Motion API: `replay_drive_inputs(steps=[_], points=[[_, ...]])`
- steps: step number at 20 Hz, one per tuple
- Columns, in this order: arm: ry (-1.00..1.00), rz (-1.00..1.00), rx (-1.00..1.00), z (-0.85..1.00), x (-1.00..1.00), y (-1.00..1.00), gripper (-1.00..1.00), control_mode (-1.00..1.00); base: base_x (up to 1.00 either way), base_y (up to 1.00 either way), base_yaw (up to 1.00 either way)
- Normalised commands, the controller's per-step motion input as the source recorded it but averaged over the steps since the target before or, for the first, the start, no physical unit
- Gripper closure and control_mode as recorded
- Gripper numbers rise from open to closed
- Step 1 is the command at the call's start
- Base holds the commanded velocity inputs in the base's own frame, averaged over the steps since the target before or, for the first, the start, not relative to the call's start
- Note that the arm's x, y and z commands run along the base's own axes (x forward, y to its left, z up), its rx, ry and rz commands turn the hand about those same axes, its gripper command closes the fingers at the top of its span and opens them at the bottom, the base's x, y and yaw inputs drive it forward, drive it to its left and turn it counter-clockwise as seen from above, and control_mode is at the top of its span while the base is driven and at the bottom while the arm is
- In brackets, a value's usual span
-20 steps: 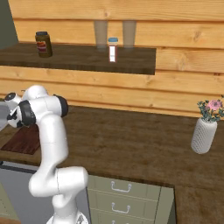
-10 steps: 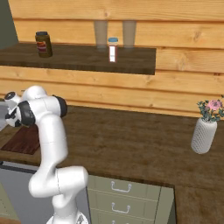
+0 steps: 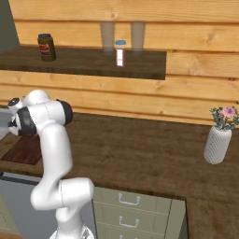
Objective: Pick up the sponge from the counter and clean the cutting board by briefly scrubbing or pressing down on the cutting board. Once finished, release the sponge.
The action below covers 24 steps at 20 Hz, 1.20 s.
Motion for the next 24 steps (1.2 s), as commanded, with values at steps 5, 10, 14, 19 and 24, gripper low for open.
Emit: replay_drive_inputs(steps=[5, 10, 14, 19, 24], points=[[-0.01, 0.23, 0.05, -0.12, -0.14, -0.73, 1.0, -1.0, 0.0, 0.0, 0.0], [-0.01, 0.2, 0.09, -0.18, -0.15, -0.58, 1.0, -1.0, 0.0, 0.0, 0.0], [-0.05, 0.01, 0.01, -0.18, -0.13, -0.12, 1.0, -1.0, 0.0, 0.0, 0.0], [-0.01, 0.0, 0.01, -0.03, 0.0, -0.12, 1.0, -1.0, 0.0, 0.0, 0.0], [-0.04, 0.07, -0.02, -0.03, -0.04, -0.01, 1.0, -1.0, 0.0, 0.0, 0.0]])
